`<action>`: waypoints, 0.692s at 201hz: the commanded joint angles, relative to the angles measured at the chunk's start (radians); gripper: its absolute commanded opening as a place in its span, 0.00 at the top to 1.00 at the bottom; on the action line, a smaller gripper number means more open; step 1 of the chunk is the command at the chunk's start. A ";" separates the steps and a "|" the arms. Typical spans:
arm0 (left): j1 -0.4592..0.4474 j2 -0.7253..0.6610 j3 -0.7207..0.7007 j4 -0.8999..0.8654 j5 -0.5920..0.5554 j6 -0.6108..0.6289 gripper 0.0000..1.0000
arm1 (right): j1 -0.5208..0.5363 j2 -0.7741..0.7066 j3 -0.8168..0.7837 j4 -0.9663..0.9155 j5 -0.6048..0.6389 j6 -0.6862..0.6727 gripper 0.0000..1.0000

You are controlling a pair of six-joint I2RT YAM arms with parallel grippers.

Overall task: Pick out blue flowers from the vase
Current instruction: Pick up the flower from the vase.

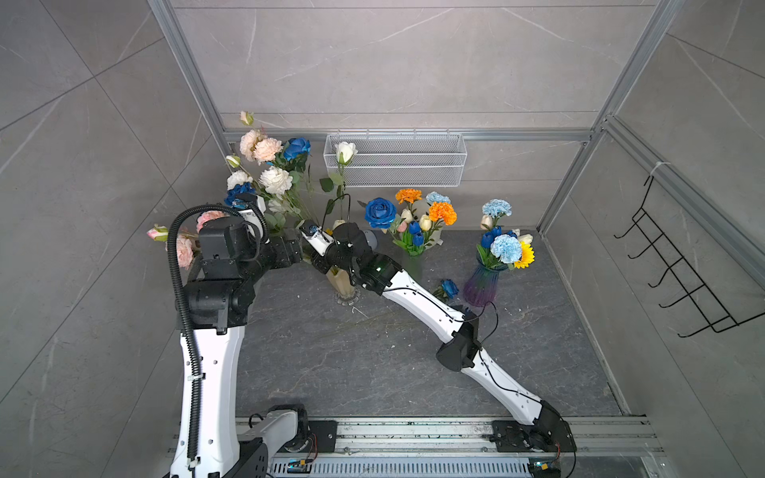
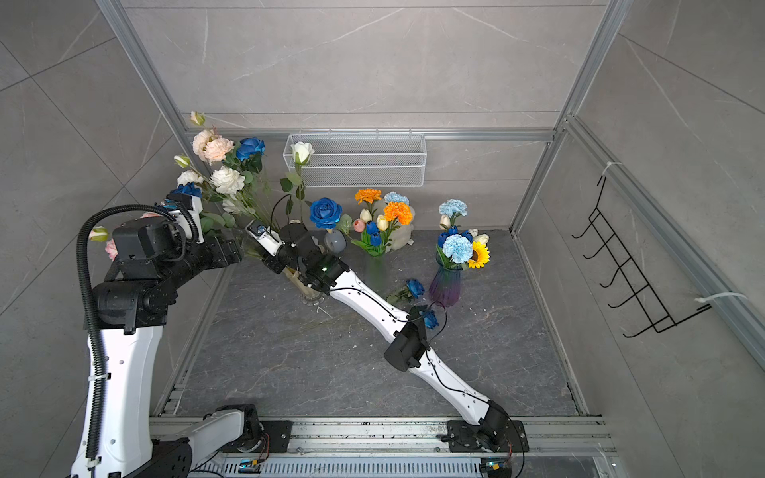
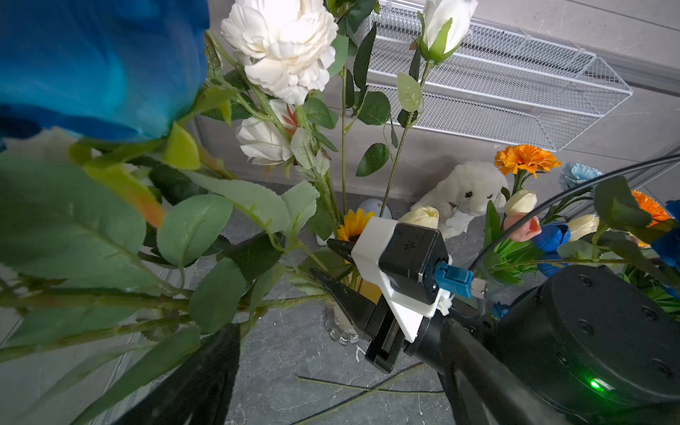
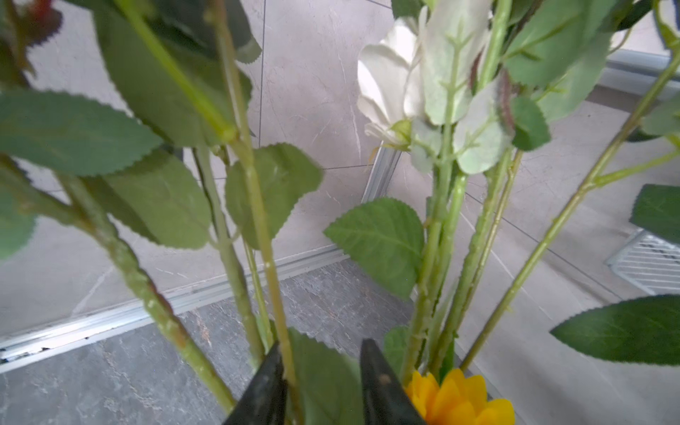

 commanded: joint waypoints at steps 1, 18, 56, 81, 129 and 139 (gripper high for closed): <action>0.006 -0.001 0.034 0.004 0.018 0.000 0.14 | 0.001 0.014 -0.004 0.026 -0.028 0.021 0.82; 0.006 0.006 0.035 0.001 0.020 -0.001 0.14 | -0.001 0.010 -0.004 0.023 -0.031 0.018 0.91; 0.006 0.009 0.022 0.012 0.019 -0.009 0.14 | -0.001 0.001 -0.002 0.009 -0.032 0.012 1.00; 0.006 0.015 0.022 0.014 0.008 -0.006 0.13 | -0.003 -0.001 0.007 0.009 -0.022 0.015 1.00; 0.006 0.002 -0.088 0.087 -0.005 -0.008 0.13 | -0.004 -0.012 0.068 -0.009 0.035 -0.014 1.00; 0.006 -0.003 -0.114 0.115 -0.010 -0.009 0.13 | -0.005 -0.018 0.088 -0.019 0.045 -0.022 1.00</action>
